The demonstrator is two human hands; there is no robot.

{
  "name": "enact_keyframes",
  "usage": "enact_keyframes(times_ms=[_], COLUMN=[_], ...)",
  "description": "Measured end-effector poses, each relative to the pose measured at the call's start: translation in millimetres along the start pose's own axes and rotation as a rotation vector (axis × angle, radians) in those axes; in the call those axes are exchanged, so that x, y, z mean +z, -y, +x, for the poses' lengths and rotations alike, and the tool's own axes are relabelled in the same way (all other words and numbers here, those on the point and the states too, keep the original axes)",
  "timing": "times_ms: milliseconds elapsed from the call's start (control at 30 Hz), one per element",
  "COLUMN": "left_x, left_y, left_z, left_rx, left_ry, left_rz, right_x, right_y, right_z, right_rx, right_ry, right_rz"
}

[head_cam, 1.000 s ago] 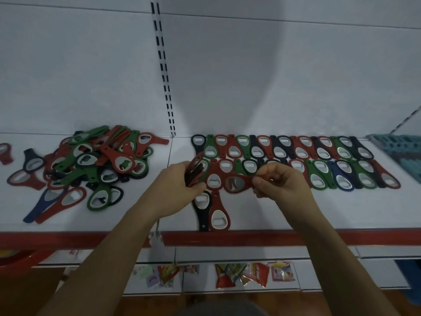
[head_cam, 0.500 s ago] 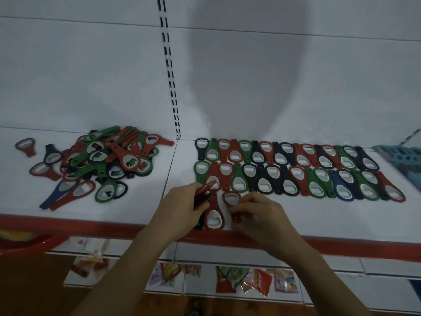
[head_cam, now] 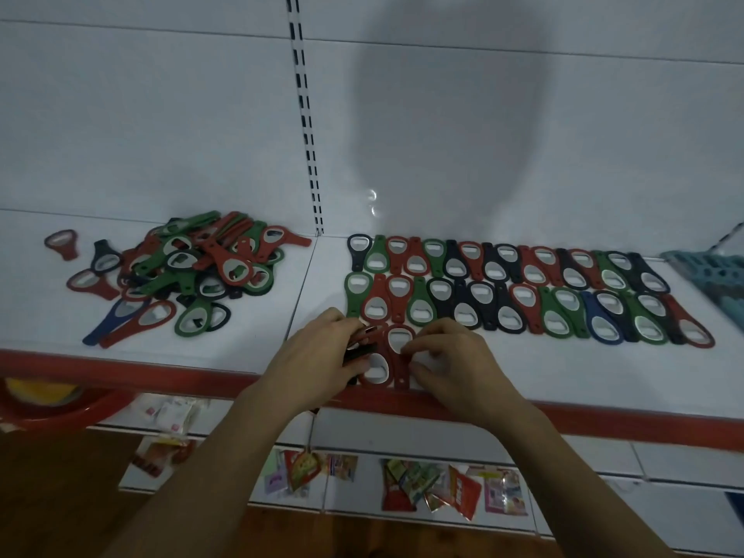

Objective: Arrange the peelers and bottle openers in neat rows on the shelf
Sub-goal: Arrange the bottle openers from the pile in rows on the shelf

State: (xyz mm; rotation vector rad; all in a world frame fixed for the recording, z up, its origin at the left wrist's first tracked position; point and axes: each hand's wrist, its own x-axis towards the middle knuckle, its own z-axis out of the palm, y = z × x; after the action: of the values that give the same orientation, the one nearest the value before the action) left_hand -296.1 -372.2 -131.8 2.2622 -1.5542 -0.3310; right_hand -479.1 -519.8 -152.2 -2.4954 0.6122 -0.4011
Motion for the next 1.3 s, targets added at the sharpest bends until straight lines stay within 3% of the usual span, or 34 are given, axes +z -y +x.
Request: enact_keyframes(times_ms=[200,300,367,467,567,633,800,933,1167,1300], left_x=[-4,-9,-13,-14,-16,-13,-6,-1,16,16], left_y=[1,-6,-13,-25,-28,-23,-17,-14,-15,-14], left_z=[4,9,15,24,27,26,23,23,25,25], left_rx=[0.005,0.025,0.048,0.101,0.086,0.054,0.054,0.18,0.232,0.236], left_ry=[0.024,-0.041,0.048,0.223,0.204,0.143,-0.053,-0.04,-0.028,0.037], left_rz=[-0.01,-0.151,-0.247,-0.398,-0.562,-0.484,-0.186,-0.035,0.101,0.129], right_x=[0,-7,-17,-29,-40,-45,-43,-27,-24,-22], right_y=[2,9,18,26,25,18,-5,-18,-21,-22], right_z=[-2,-2,7,21,25,21,-7,-31,-36,-28], right_rx=[-0.008,0.036,0.034,-0.042,-0.003,0.04,-0.064,-0.135,-0.151,0.037], right_ry=[-0.026,-0.198,-0.18,-0.161,-0.273,-0.356,-0.334,-0.171,-0.011,-0.093], right_rz=[0.003,0.287,0.52,0.537,0.738,0.799,0.459,0.127,0.084,0.042])
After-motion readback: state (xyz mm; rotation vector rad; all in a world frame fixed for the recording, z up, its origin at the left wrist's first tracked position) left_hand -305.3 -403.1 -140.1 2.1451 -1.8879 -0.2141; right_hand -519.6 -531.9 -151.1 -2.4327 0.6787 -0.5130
